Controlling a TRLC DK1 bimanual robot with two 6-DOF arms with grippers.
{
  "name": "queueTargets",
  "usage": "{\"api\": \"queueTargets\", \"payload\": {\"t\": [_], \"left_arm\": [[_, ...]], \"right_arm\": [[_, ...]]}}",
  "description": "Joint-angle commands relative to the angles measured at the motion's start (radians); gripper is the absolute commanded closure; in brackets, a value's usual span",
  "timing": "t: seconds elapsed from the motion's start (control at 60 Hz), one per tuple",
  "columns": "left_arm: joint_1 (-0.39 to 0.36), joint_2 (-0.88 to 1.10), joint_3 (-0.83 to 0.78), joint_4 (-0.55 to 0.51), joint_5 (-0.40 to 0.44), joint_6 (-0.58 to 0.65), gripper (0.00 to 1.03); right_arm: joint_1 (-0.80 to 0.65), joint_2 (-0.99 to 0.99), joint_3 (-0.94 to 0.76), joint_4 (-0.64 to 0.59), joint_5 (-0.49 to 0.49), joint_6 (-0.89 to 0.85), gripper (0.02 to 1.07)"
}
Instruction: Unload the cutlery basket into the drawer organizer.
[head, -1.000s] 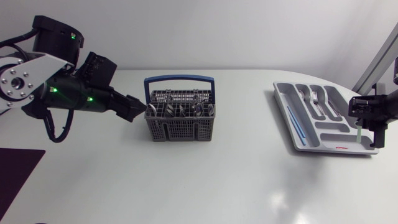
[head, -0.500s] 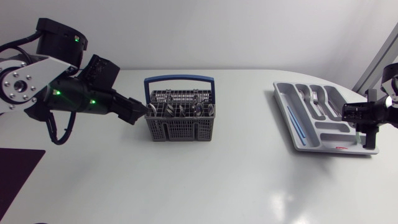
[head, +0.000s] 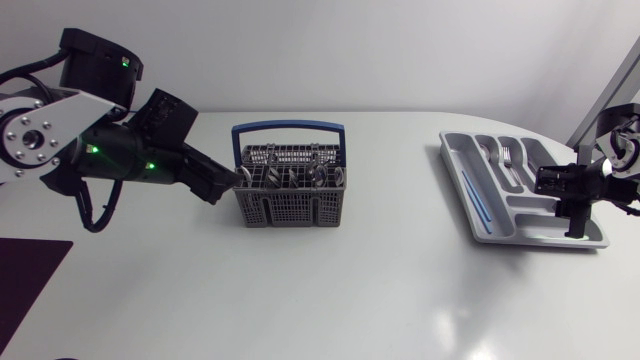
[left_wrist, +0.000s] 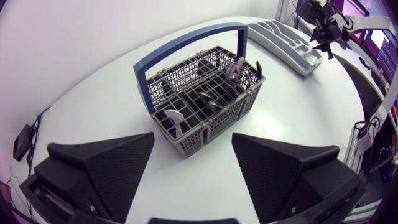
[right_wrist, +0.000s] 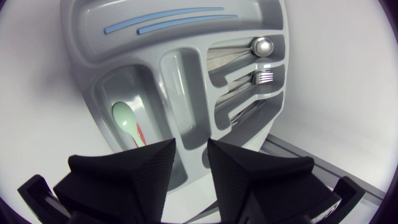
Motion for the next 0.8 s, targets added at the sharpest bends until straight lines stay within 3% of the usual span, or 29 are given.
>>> {"api": "queueTargets", "payload": {"t": [0.0,0.533,0.617,0.783], "left_arm": [[-0.016,-0.024,-0.021,0.013,0.002,0.065,0.13],[0.003,0.028,-0.024,0.073,0.0,0.378,0.13],[0.006,0.047,-0.021,0.073,-0.003,0.456,0.13],[0.006,0.079,-0.013,0.082,-0.037,0.611,0.13]], "right_arm": [[0.029,-0.008,-0.029,-0.011,-0.01,0.061,0.57],[0.274,-0.227,-0.15,-0.129,-0.094,0.351,0.56],[0.331,-0.258,-0.168,-0.136,-0.098,0.411,0.5],[0.44,-0.301,-0.21,-0.142,-0.114,0.54,0.5]]}}
